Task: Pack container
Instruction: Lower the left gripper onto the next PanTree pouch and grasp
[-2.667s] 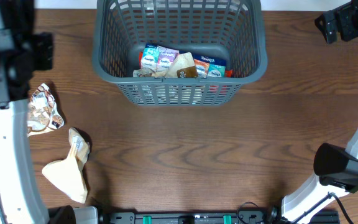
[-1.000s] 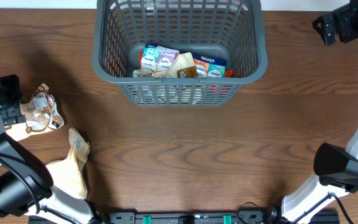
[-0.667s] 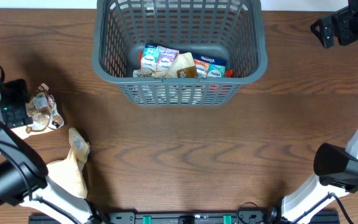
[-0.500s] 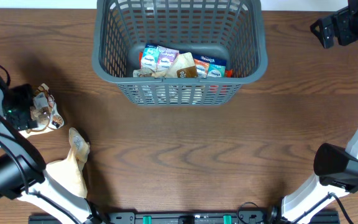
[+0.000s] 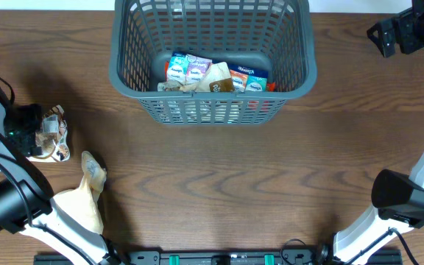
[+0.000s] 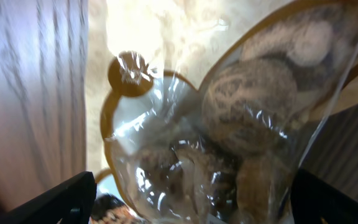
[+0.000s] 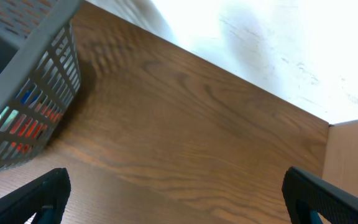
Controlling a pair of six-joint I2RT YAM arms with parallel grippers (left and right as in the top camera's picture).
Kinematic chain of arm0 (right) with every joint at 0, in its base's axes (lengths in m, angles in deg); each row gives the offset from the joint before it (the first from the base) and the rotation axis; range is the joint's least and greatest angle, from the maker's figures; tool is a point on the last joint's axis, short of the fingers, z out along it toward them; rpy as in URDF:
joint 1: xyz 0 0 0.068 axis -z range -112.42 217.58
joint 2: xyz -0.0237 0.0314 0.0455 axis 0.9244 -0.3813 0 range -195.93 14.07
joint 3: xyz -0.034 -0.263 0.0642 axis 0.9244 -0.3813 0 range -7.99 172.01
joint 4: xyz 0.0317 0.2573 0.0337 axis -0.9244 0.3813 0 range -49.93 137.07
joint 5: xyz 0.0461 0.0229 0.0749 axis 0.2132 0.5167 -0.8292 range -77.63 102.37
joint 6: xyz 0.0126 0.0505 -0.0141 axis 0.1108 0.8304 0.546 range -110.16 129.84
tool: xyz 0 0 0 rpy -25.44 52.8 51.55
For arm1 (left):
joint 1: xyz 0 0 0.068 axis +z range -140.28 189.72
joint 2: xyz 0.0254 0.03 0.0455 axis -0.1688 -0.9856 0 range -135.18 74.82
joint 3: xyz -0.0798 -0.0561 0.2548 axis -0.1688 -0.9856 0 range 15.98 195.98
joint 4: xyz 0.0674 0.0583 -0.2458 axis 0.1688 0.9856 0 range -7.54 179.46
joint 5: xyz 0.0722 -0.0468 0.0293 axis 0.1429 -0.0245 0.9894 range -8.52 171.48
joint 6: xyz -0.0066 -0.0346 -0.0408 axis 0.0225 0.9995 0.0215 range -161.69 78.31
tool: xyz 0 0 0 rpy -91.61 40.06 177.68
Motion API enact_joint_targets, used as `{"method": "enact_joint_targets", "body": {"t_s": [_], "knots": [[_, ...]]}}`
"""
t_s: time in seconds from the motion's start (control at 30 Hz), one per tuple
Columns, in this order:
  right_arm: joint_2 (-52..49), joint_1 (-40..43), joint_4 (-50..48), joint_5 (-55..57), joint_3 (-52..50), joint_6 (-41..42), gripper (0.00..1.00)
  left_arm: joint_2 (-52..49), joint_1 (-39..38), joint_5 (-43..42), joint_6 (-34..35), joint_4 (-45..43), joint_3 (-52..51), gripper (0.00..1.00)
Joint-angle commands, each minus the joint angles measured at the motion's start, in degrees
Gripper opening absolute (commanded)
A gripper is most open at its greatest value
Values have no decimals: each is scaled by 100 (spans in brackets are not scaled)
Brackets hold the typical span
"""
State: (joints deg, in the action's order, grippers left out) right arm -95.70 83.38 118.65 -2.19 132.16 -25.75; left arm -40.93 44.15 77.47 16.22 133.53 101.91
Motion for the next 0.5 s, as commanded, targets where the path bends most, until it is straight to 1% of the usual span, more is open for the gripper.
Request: {"method": "enact_joint_targets", "body": {"t_s": [0.0, 0.1, 0.47], "knots": [[2, 26, 9, -68, -13, -9, 99, -44, 11, 575, -688, 17, -11, 88], [2, 26, 11, -68, -13, -7, 99, -44, 11, 756, -984, 33, -11, 88], [2, 24, 13, -68, -13, -7, 99, -57, 9, 970, -990, -133, -13, 88]]}}
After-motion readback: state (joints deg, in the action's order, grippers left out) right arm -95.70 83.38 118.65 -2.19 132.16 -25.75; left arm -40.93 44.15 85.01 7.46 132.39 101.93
